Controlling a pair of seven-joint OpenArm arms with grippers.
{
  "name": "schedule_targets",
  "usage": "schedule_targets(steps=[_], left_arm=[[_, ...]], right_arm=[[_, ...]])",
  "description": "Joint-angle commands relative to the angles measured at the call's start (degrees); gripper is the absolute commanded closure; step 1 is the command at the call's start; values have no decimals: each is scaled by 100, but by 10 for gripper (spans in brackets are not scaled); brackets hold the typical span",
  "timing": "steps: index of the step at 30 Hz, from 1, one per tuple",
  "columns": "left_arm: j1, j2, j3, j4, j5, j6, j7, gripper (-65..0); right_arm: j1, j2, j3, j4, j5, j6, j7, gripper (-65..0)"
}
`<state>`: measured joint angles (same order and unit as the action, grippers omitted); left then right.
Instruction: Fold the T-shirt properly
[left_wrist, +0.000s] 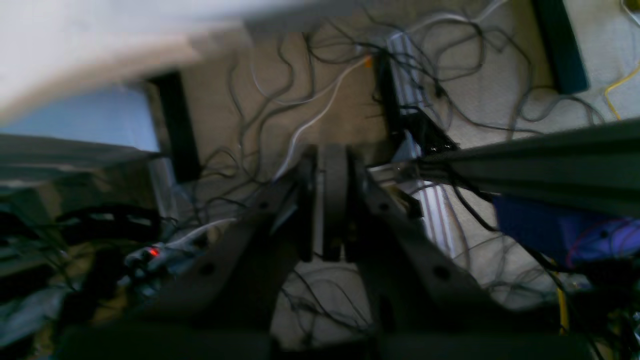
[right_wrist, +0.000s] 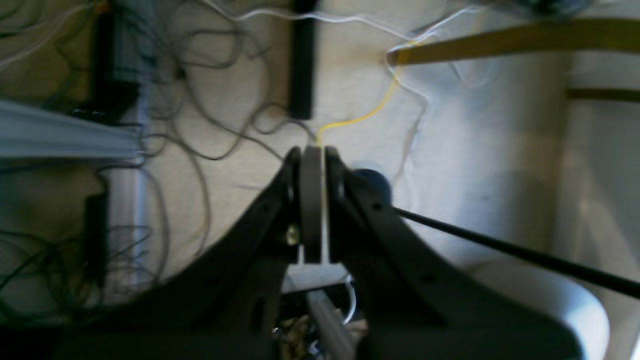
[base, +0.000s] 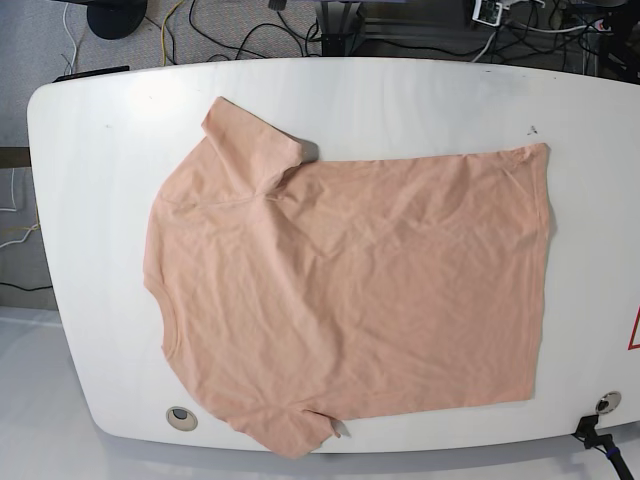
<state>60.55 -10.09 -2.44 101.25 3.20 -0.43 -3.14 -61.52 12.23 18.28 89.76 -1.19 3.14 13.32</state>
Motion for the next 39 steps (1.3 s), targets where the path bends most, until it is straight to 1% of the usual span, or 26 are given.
schedule_targets(steps=[1,3,4,8,11,12,15,17,21,26,29,33,34,39], left_arm=[[140,-97,-119,348,31,30,-213,-19],[155,-154,-193,632,53,0,-242,-32],[71,-111,-177,605,-37,-24,-214,-12],[83,-145,-223,960,7,-67,-139,-30],[99,-177,-267,1197,27,-185,-25,-45],[86,-226,-293,1248,8,-268,9,-52],[73,-330,-349,1440,-8,-756,59,-62],[64,-406,-401,1573,-6,-975,68,-68],[38,-508,-477,1835,-43,-1048,73,-72],[-54,-446,-531,1886,-76,-1188,-106,-75],[-183,-442,-574,1854,-133,-1238,-125,-72],[-415,-441,-622,1836,-240,-1279,-68,-80],[-401,-438,-576,1963,-200,-1247,-185,-70],[-479,-458,-588,2250,-199,-1237,-211,-83]], right_arm=[[-120,42,118,492,7,3,-10,-64],[-151,44,148,883,35,-22,-166,-116],[21,44,194,768,79,217,4,-58],[219,85,653,1178,94,477,-34,-57],[345,96,832,1454,113,623,-56,-58],[347,103,879,1540,114,680,-71,-58],[411,108,915,1890,144,930,-84,-57],[400,122,889,2155,201,1076,-118,-57],[466,134,855,2692,605,1322,-349,-60],[783,130,864,3204,1292,1638,-987,-62],[1048,146,867,3309,1660,1685,-1530,-66],[1425,157,870,3261,2020,1640,-2309,-74],[1458,107,941,3297,1929,1704,-2103,-46],[1727,-32,1068,3284,1914,1704,-2138,-39]])
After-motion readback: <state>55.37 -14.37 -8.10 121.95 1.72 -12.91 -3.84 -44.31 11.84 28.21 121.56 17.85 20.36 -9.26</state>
